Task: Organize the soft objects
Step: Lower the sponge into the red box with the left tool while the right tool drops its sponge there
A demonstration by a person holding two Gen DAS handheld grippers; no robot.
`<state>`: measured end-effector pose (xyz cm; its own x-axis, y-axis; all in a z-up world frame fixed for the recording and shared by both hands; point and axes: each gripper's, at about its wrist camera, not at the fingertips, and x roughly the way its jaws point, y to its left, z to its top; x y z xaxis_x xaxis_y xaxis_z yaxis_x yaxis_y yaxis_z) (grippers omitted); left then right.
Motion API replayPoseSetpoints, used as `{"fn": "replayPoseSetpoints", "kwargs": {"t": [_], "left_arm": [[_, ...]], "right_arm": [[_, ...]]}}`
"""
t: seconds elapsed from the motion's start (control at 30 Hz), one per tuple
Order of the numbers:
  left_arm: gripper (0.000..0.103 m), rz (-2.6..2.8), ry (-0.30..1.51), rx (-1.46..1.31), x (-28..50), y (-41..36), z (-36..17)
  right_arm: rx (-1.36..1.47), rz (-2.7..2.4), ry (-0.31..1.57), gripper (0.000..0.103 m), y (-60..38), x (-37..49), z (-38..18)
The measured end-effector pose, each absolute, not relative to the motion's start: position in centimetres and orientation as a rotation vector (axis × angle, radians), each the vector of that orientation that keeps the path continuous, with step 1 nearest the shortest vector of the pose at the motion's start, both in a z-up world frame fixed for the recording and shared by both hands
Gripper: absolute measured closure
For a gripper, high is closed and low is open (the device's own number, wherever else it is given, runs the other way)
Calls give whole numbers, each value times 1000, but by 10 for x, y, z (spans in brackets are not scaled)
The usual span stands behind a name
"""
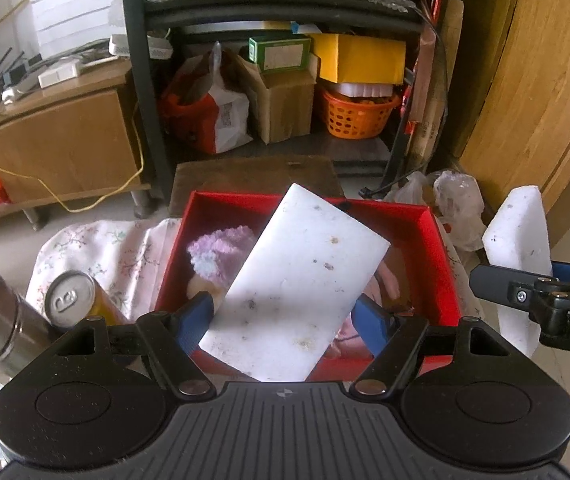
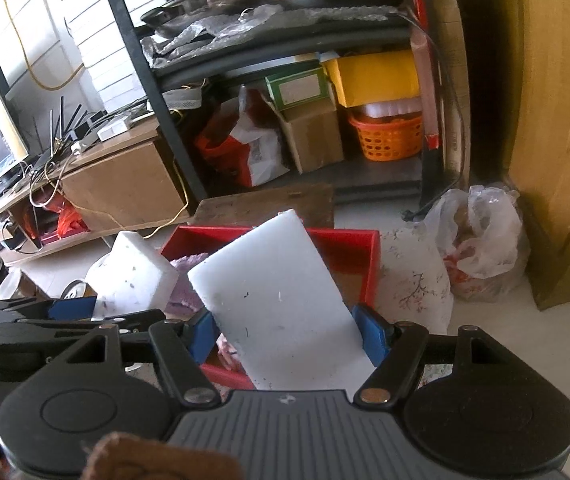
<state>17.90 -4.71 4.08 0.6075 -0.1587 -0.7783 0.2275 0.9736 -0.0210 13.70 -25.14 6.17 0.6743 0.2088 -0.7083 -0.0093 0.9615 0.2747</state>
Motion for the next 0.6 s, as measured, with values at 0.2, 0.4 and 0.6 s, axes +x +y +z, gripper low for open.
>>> {"fn": "replayPoseSetpoints", "kwargs": {"t": [0.2, 0.4, 0.6], "left_arm": [[28, -205, 894, 78, 193, -48, 38], [28, -181, 898, 64, 207, -46, 35], [28, -158, 912, 38, 225, -42, 29]], "right_arm": [[251, 112, 829, 60, -252, 151, 58], [243, 96, 841, 60, -255, 167, 51], [232, 83, 853, 60, -254, 185, 40]]}}
